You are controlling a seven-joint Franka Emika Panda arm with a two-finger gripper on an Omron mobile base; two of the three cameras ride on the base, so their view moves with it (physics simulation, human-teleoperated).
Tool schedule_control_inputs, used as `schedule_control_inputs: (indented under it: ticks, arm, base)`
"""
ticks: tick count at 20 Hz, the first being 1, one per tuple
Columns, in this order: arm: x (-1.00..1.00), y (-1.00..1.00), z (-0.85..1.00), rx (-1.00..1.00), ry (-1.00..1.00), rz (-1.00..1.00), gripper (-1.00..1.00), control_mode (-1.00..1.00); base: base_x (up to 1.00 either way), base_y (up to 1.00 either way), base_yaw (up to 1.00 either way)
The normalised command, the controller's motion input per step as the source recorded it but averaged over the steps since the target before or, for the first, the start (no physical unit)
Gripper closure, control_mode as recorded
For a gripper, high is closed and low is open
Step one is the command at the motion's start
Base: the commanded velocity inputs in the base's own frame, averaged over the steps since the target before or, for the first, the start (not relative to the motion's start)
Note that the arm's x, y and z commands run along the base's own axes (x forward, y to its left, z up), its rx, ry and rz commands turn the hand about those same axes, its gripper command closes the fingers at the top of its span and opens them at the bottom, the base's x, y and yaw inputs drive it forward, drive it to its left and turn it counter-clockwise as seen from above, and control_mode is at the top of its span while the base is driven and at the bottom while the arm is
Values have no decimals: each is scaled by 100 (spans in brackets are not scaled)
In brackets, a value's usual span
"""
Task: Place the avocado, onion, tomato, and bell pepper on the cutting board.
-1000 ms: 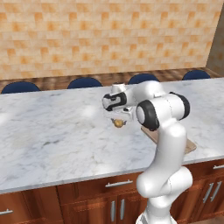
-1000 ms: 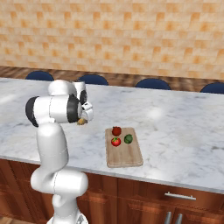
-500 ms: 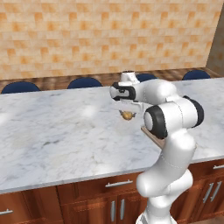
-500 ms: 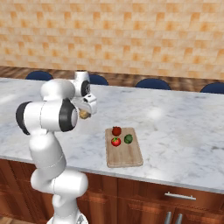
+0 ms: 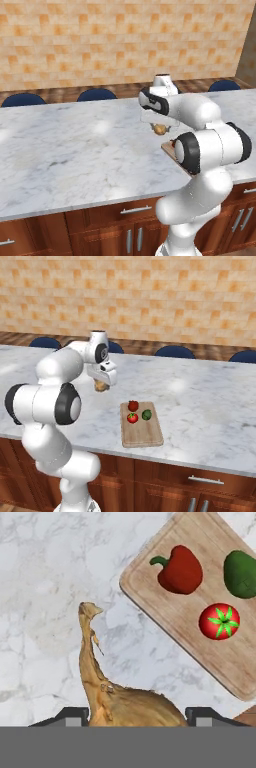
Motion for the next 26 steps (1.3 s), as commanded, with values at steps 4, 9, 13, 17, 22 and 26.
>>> schedule_control_inputs:
  ticks: [4,9,13,17,22,26]
  arm:
    - [-65,-52,13,0,0,-3,100,-100]
    - [-62,-53,6,0,0,-3,100,-100]
    - [-50,-51,0,0,0,-4,100,-100]
    - [-18,-58,0,0,2,-5,100,-100]
    - [-7,-60,0,0,4,-11,100,-100]
    - [0,-44,0,0,2,-19,100,-100]
  base:
    - [0,0,0]
    - [0,0,0]
    - [0,0,0]
    - [0,0,0]
    - [0,0,0]
    - [0,0,0]
